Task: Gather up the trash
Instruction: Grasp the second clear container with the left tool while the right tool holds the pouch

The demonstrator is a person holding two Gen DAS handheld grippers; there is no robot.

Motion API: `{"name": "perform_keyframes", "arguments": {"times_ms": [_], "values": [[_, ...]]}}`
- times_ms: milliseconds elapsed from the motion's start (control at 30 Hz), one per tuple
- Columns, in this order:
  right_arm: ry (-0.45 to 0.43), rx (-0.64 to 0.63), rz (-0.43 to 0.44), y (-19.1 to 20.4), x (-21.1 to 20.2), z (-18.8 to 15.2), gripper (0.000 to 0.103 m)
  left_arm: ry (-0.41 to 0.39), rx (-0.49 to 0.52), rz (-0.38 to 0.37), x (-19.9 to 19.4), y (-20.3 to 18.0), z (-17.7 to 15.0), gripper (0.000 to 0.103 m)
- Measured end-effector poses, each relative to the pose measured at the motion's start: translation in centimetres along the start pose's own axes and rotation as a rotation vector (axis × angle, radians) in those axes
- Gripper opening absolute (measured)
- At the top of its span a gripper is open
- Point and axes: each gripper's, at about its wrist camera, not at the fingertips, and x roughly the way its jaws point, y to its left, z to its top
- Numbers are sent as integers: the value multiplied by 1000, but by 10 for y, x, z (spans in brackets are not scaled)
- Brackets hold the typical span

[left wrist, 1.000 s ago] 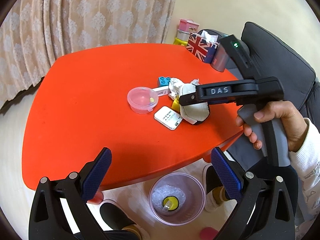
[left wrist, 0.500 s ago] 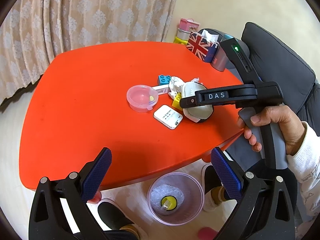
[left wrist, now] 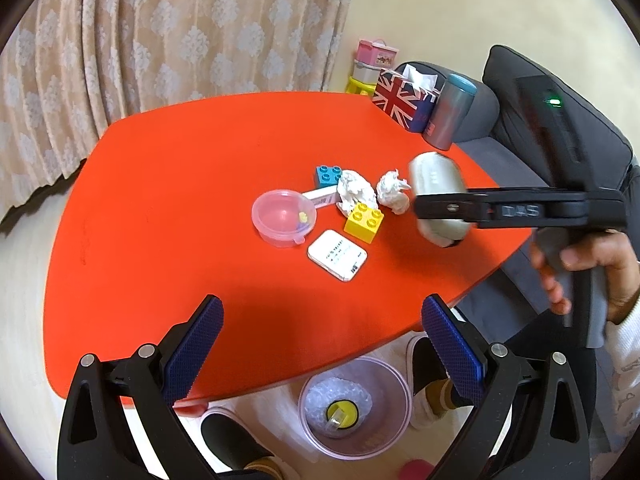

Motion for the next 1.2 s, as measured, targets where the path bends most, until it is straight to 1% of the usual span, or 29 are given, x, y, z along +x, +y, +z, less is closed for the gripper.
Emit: {"name": "perform_keyframes", "arguments": {"times_ms": [100, 267, 500, 700, 900, 1200], "values": [[-19, -33, -1, 0, -13, 4, 79, 0, 2, 2, 3, 0, 7, 95], [-46, -42, 4, -7, -32, 8, 79, 9, 13, 6, 11, 1, 21, 95], [-52, -57, -13, -13, -43, 11, 79, 37, 25, 18, 27, 4, 40, 95], [-50, -59, -10, -15, -46, 11, 79, 85, 42, 27, 50, 7, 54, 95], [-44, -57, -7, -18, -44, 10, 79, 156, 39, 38, 78, 13, 68, 95], [-35, -50, -1, -22, -40, 5, 79, 249, 15, 60, 116, 26, 76, 95]]}}
